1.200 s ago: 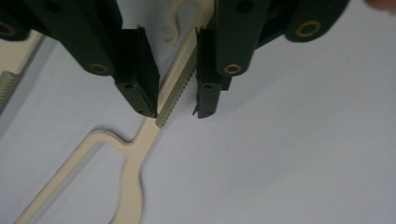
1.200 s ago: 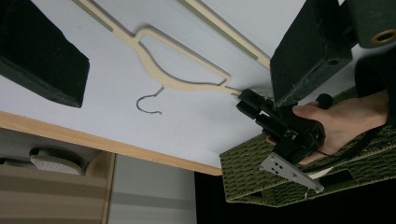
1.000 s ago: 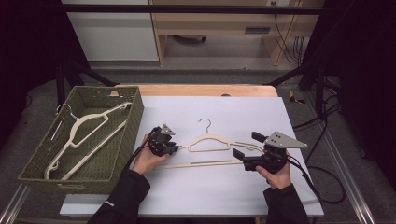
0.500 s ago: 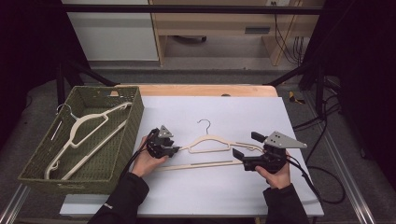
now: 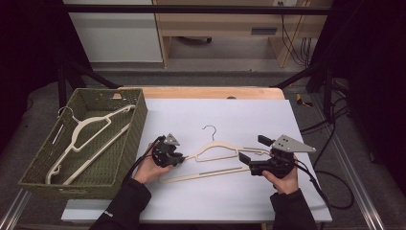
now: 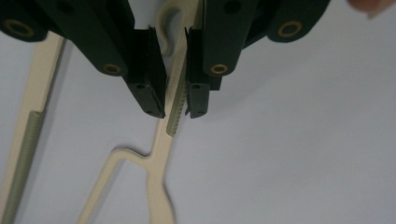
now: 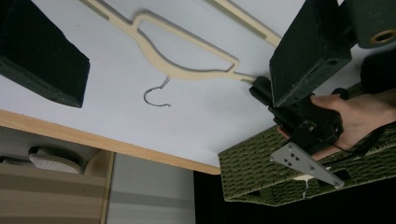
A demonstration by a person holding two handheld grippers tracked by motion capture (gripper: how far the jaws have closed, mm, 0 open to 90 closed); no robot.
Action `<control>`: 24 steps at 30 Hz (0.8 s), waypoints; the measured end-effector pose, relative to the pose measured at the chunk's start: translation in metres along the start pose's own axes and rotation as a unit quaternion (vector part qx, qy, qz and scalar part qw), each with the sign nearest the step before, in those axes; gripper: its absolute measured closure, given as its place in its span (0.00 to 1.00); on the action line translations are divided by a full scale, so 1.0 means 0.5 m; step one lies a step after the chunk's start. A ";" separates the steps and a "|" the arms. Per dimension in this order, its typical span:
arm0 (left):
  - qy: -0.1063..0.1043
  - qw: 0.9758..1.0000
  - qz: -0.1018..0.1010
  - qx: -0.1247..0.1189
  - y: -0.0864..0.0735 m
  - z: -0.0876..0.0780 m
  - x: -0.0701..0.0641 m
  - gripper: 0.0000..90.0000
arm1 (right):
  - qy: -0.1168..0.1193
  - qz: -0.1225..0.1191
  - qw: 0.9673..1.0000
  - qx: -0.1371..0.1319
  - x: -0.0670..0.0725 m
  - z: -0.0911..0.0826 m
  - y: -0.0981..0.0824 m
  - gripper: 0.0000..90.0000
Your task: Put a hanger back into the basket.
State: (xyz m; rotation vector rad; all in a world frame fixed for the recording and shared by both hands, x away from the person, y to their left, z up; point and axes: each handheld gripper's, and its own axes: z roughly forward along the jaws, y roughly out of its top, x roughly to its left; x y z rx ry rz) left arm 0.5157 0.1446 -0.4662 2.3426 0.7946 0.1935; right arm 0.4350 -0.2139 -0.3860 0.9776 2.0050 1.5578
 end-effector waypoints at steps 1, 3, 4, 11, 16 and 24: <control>-0.001 1.000 0.012 -0.004 -0.004 0.000 -0.008 0.86 | -0.001 0.002 1.000 0.000 0.000 0.000 0.000 0.06; 0.001 1.000 0.025 -0.010 -0.008 0.001 -0.012 0.83 | -0.001 0.003 1.000 0.000 0.000 -0.001 0.001 0.06; -0.008 1.000 0.017 -0.014 -0.009 0.003 -0.011 0.77 | -0.001 0.003 1.000 -0.001 0.000 -0.001 0.001 0.06; 0.019 0.999 0.026 -0.014 -0.010 0.003 -0.019 0.86 | 0.002 -0.002 1.000 0.003 0.005 0.002 0.002 0.06; 0.002 1.000 0.004 -0.019 -0.014 -0.007 -0.027 0.87 | 0.001 -0.003 1.000 0.004 0.004 0.000 0.002 0.06; 0.022 0.999 0.017 -0.040 -0.030 -0.030 -0.034 0.85 | 0.003 -0.005 1.000 0.002 0.005 0.003 0.000 0.07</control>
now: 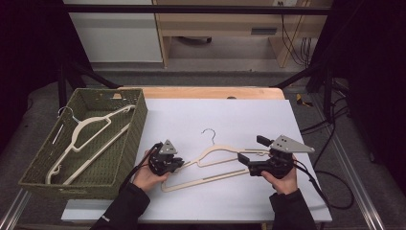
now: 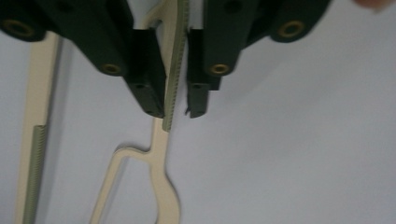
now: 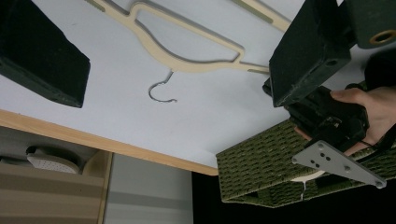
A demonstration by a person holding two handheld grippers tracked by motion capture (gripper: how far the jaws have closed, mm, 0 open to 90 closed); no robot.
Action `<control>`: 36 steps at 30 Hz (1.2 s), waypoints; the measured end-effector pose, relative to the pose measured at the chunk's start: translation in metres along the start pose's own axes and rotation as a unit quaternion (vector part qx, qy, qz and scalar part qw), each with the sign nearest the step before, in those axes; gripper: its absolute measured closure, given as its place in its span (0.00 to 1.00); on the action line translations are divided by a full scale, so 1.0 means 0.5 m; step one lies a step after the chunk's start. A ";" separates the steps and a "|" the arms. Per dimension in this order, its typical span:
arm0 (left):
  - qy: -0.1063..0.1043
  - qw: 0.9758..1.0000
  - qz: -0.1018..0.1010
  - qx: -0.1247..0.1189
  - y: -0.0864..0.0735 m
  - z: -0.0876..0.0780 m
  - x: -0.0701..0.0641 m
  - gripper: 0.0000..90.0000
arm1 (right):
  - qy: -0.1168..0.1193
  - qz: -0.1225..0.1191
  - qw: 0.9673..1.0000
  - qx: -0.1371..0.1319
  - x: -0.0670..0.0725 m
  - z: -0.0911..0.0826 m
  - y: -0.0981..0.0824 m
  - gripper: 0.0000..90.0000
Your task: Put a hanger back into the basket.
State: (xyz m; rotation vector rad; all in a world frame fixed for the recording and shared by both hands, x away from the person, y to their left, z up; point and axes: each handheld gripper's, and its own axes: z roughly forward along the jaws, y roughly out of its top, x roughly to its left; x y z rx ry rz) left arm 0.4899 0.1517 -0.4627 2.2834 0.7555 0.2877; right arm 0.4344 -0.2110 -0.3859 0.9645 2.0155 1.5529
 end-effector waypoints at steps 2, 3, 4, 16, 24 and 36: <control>-0.012 1.000 0.006 0.002 -0.005 0.015 -0.002 0.80 | -0.001 0.004 1.000 0.002 0.001 0.001 0.000 0.07; -0.013 1.000 0.011 0.008 -0.005 0.023 -0.005 0.78 | -0.001 0.003 1.000 0.002 0.000 0.001 0.000 0.07; -0.012 1.000 0.018 0.010 -0.005 0.023 -0.006 0.75 | -0.002 0.002 1.000 0.001 0.000 0.001 0.000 0.07; 0.006 1.000 0.015 0.021 -0.001 0.021 -0.017 0.87 | 0.000 0.003 1.000 0.001 0.000 0.000 0.001 0.07; -0.019 0.999 0.011 0.027 -0.002 0.019 -0.040 0.86 | 0.001 0.003 1.000 0.000 0.001 -0.001 0.001 0.07; 0.001 1.000 0.010 0.017 -0.008 0.022 -0.053 0.87 | 0.006 0.001 1.000 0.006 0.009 0.018 0.003 0.07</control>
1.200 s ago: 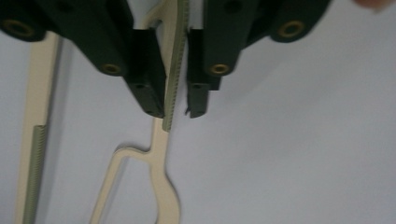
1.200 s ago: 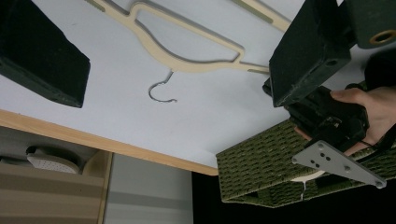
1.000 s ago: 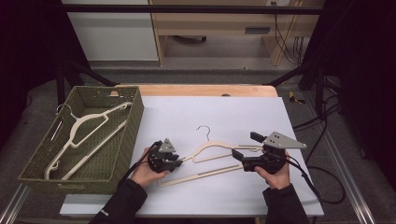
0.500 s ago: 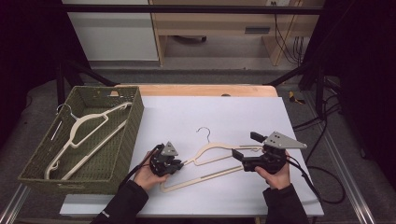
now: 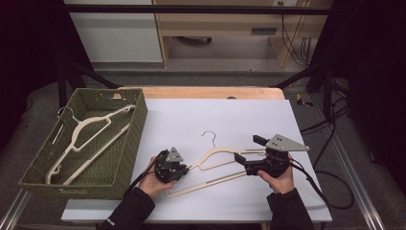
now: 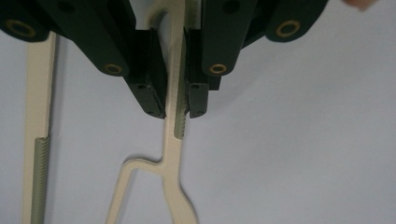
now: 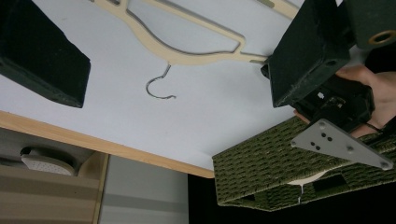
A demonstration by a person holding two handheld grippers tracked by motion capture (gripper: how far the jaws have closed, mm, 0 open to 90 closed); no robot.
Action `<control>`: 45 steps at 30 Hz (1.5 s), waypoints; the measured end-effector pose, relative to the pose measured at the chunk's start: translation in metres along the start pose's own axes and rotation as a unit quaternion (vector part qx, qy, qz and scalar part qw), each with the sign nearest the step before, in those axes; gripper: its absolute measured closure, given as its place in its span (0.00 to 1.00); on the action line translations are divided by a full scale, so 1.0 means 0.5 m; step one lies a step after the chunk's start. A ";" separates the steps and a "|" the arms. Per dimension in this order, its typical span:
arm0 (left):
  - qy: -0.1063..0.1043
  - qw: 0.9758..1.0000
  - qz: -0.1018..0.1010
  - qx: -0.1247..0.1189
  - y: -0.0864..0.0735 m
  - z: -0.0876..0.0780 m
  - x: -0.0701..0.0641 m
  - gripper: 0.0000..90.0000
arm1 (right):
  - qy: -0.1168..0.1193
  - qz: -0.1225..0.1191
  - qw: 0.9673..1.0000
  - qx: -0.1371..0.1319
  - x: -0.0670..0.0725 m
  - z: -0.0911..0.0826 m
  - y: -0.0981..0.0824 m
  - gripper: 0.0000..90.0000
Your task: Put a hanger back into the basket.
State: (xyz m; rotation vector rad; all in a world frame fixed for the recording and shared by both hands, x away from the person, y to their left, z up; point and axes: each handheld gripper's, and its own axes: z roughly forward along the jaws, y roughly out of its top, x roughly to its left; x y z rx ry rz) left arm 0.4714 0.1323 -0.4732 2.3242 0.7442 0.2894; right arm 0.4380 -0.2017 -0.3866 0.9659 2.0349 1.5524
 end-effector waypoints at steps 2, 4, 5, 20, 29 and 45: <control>0.002 1.000 0.002 -0.001 0.000 0.000 -0.001 0.87 | 0.001 0.001 1.000 0.002 0.000 0.005 -0.001 0.07; 0.001 1.000 0.000 0.000 0.000 0.000 -0.001 0.87 | 0.002 -0.001 1.000 0.006 -0.001 0.012 -0.002 0.07; 0.006 1.000 0.008 0.002 0.001 -0.001 -0.004 0.88 | 0.002 0.001 1.000 0.009 0.000 0.016 -0.003 0.07; 0.031 0.999 0.006 -0.025 0.023 -0.055 -0.024 0.88 | -0.002 0.010 0.997 0.070 -0.004 0.132 -0.022 0.11; 0.046 0.998 0.021 -0.032 0.032 -0.079 -0.047 0.88 | -0.022 0.033 0.993 0.108 -0.020 0.219 -0.029 0.20; 0.053 0.998 0.024 -0.039 0.038 -0.093 -0.059 0.88 | -0.045 0.038 0.984 0.170 -0.023 0.328 -0.025 0.43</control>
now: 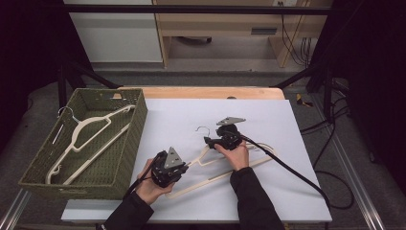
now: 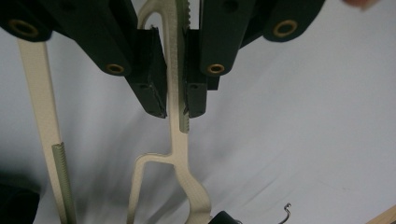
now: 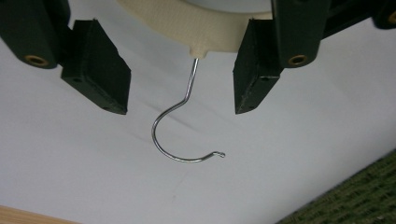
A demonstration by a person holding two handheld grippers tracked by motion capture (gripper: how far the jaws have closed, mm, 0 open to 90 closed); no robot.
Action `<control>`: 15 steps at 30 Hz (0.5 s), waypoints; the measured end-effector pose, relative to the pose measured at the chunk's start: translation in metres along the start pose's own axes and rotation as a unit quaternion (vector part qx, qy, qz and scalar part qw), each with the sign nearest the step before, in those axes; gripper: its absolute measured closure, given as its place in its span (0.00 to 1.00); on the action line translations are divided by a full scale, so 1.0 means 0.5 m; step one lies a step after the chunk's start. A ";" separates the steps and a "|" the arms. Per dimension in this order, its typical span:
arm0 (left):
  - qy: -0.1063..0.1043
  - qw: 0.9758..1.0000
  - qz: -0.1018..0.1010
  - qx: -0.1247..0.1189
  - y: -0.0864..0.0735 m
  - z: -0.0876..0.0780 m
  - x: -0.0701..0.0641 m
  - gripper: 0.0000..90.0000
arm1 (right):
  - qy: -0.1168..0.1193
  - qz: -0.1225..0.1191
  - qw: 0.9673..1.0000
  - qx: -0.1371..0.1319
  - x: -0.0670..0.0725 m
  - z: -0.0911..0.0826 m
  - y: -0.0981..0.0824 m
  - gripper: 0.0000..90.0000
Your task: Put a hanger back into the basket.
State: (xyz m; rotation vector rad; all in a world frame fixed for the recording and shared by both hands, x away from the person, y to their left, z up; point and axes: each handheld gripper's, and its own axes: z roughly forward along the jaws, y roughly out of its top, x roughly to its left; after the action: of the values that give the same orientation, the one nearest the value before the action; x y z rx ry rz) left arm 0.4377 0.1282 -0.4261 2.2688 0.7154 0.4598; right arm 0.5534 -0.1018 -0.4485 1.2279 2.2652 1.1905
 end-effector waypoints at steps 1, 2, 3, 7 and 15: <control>0.000 1.000 0.000 0.000 0.000 0.000 0.000 0.88 | -0.006 -0.005 1.000 0.002 0.000 0.006 0.001 0.45; 0.000 1.000 0.001 0.001 0.000 0.000 -0.001 0.88 | -0.013 -0.008 1.000 0.007 -0.001 0.011 0.002 0.48; 0.000 1.000 0.001 0.000 0.000 0.000 -0.001 0.88 | -0.013 -0.007 1.000 0.009 -0.002 0.014 0.003 0.51; 0.000 1.000 0.001 0.002 -0.001 0.001 -0.002 0.88 | -0.007 0.005 1.000 0.024 -0.007 0.025 0.003 0.62; -0.002 1.000 0.002 0.008 -0.006 0.006 -0.005 0.88 | 0.025 0.022 0.999 0.042 -0.007 0.030 0.000 0.89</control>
State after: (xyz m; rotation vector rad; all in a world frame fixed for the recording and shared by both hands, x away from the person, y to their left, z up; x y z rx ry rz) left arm 0.4362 0.1272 -0.4305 2.2850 0.7143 0.4521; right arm 0.5646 -0.0966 -0.4581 1.2980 2.3584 1.1648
